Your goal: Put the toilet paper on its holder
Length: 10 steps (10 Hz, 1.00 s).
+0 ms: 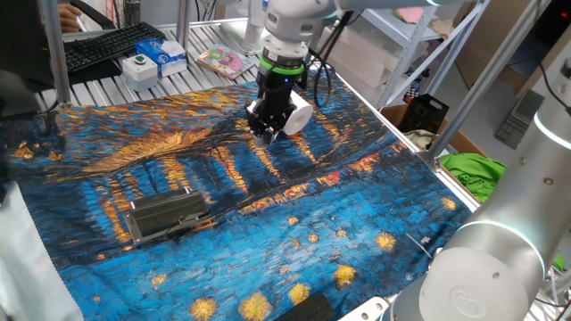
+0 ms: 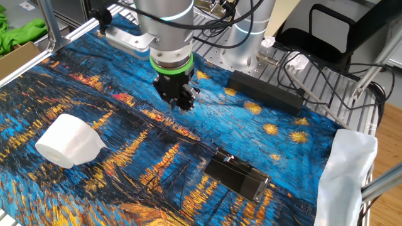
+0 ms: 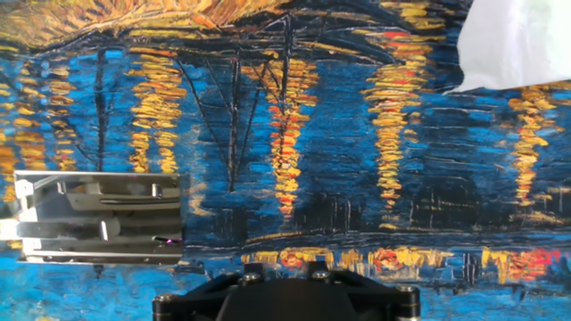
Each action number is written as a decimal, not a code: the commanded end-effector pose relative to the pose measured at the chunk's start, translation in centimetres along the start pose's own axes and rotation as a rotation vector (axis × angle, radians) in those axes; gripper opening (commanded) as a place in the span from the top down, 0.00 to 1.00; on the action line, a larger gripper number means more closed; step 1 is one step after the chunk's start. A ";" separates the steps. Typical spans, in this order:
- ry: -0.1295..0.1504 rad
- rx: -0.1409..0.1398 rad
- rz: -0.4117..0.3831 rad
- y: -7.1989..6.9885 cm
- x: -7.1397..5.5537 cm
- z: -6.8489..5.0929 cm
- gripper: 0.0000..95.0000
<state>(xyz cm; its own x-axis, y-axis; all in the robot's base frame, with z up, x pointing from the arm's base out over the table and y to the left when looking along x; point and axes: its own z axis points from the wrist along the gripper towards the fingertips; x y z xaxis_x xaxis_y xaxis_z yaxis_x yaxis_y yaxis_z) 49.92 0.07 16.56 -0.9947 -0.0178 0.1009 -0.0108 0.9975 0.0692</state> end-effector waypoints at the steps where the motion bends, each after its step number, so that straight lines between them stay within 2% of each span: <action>1: 0.004 -0.001 -0.001 0.0 -0.2 0.0 1.00; 4: 0.003 0.004 -0.004 -0.2 -0.3 0.1 1.00; 5: -0.001 0.007 -0.012 -0.7 -0.5 0.2 1.00; 8: -0.002 0.010 -0.029 -1.9 -1.6 0.2 1.00; 10: -0.009 0.017 -0.038 -3.1 -2.8 0.5 1.00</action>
<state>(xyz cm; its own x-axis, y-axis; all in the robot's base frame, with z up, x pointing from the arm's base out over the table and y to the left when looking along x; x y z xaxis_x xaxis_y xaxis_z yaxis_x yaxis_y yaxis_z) 53.01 -3.14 15.48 -0.9948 -0.0509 0.0886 -0.0461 0.9974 0.0563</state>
